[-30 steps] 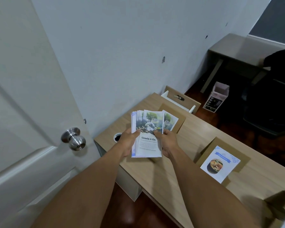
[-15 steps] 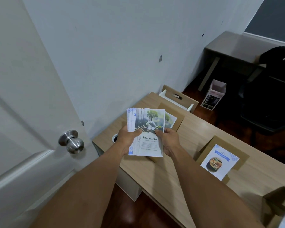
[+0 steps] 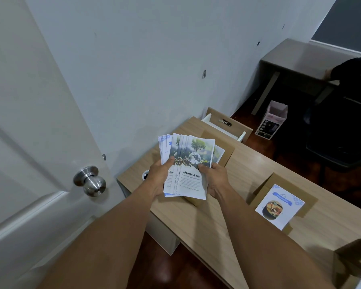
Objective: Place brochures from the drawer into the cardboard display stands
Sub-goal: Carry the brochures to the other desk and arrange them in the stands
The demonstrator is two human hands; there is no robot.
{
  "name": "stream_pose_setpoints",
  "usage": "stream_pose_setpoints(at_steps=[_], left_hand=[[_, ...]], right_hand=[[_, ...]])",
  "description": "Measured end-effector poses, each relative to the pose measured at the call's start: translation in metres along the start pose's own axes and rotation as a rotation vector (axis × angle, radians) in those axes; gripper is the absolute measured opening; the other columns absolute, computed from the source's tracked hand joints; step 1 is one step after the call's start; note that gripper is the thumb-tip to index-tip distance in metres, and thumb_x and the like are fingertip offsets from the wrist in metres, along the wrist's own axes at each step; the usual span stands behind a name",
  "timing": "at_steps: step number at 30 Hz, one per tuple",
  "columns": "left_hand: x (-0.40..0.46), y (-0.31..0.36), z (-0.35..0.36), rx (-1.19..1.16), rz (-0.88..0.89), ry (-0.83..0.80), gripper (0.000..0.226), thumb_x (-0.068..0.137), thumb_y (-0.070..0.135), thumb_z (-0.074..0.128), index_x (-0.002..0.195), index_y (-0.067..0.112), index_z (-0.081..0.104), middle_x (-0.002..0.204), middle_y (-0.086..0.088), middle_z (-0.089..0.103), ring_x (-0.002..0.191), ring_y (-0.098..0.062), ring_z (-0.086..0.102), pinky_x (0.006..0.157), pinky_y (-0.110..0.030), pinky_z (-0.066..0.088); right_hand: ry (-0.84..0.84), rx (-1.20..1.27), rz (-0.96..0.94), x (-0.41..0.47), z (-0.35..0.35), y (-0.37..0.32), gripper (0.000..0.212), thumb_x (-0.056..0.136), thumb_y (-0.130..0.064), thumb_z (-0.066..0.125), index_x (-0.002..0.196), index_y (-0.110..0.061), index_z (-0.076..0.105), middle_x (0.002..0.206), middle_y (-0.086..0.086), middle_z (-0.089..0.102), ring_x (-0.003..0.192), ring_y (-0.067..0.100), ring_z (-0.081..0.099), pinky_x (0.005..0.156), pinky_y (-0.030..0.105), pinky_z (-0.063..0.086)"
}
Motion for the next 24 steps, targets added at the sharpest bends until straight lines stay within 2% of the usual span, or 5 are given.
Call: stream_pose_setpoints(at_steps=[6, 11, 14, 21, 24], left_hand=[[0.006, 0.0, 0.0, 0.021, 0.056, 0.059, 0.021, 0.096, 0.033, 0.068, 0.111, 0.019, 0.07, 0.102, -0.014, 0.079, 0.096, -0.036, 0.075, 0.084, -0.064, 0.058], [0.005, -0.002, 0.014, 0.099, 0.111, 0.078, 0.028, 0.098, 0.032, 0.064, 0.121, 0.016, 0.067, 0.105, -0.012, 0.078, 0.099, -0.033, 0.074, 0.089, -0.057, 0.059], [0.005, -0.004, 0.021, 0.111, 0.113, 0.065, 0.028, 0.099, 0.032, 0.062, 0.121, 0.016, 0.067, 0.107, -0.011, 0.077, 0.101, -0.033, 0.074, 0.091, -0.056, 0.059], [0.012, -0.004, 0.016, 0.151, 0.153, 0.117, 0.029, 0.101, 0.028, 0.06, 0.125, 0.013, 0.066, 0.104, -0.009, 0.077, 0.093, -0.028, 0.074, 0.075, -0.037, 0.06], [0.014, -0.006, 0.012, 0.157, 0.143, 0.139, 0.029, 0.101, 0.029, 0.06, 0.125, 0.014, 0.064, 0.103, -0.01, 0.077, 0.091, -0.029, 0.074, 0.074, -0.039, 0.061]], right_hand=[[0.104, -0.088, -0.077, 0.006, -0.007, -0.002, 0.009, 0.087, 0.002, 0.074, 0.084, -0.005, 0.069, 0.088, 0.019, 0.074, 0.072, 0.031, 0.071, 0.072, 0.045, 0.062], [0.075, -0.157, -0.129, 0.005, -0.001, 0.0, 0.012, 0.088, 0.005, 0.071, 0.099, 0.002, 0.072, 0.078, 0.009, 0.073, 0.054, 0.01, 0.069, 0.047, 0.022, 0.053], [0.076, -0.213, -0.155, 0.005, 0.001, -0.001, 0.013, 0.091, 0.004, 0.066, 0.101, 0.001, 0.073, 0.079, 0.007, 0.073, 0.054, 0.007, 0.069, 0.046, 0.019, 0.051], [0.079, -0.618, -0.105, 0.027, -0.009, -0.003, 0.02, 0.084, -0.001, 0.057, 0.093, -0.004, 0.075, 0.093, 0.014, 0.077, 0.087, 0.032, 0.072, 0.07, 0.046, 0.06], [0.034, -0.774, -0.079, 0.031, -0.011, -0.012, 0.018, 0.085, -0.003, 0.06, 0.096, 0.0, 0.073, 0.087, 0.012, 0.073, 0.074, 0.026, 0.067, 0.053, 0.027, 0.047]])
Point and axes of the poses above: each hand's wrist, its own x-axis towards the middle knuckle, its own z-axis out of the palm, y = z × x, the point moved 5 cm from there along x, towards the middle knuckle
